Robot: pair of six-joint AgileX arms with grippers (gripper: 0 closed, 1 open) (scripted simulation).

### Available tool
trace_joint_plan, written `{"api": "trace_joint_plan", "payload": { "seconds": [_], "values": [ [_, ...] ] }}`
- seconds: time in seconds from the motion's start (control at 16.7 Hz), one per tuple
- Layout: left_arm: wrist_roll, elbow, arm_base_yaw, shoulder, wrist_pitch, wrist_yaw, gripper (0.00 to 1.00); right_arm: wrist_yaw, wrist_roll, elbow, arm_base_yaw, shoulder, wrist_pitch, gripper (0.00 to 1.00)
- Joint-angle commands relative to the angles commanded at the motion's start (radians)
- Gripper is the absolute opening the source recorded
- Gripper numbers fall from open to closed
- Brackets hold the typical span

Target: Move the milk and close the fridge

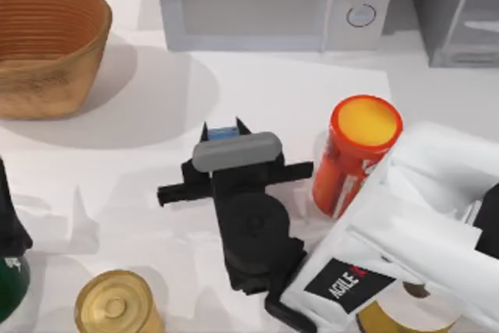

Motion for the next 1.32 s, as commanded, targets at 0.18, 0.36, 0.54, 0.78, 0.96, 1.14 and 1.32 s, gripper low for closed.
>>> {"api": "trace_joint_plan", "payload": {
  "seconds": [0.18,0.36,0.54,0.78,0.96,1.14,1.32],
  "values": [
    [0.000,0.000,0.000,0.000,0.000,0.000,1.00,-0.026,-0.004,0.020,-0.005,-0.033,-0.007,0.00],
    [0.000,0.000,0.000,0.000,0.000,0.000,1.00,-0.102,-0.016,0.048,-0.064,-0.139,-0.037,0.00],
    [0.000,0.000,0.000,0.000,0.000,0.000,1.00,-0.188,-0.027,0.015,-0.208,-0.267,-0.088,0.00],
    [0.000,0.000,0.000,0.000,0.000,0.000,1.00,-0.322,-0.032,-0.125,-0.473,-0.439,-0.166,0.00],
    [0.000,0.000,0.000,0.000,0.000,0.000,1.00,-0.444,-0.029,-0.272,-0.666,-0.572,-0.214,0.00],
    [0.000,0.000,0.000,0.000,0.000,0.000,1.00,-0.580,-0.022,-0.419,-0.819,-0.700,-0.242,0.00],
    [0.000,0.000,0.000,0.000,0.000,0.000,1.00,-0.701,-0.012,-0.538,-0.923,-0.803,-0.247,0.00]
  ]
}}
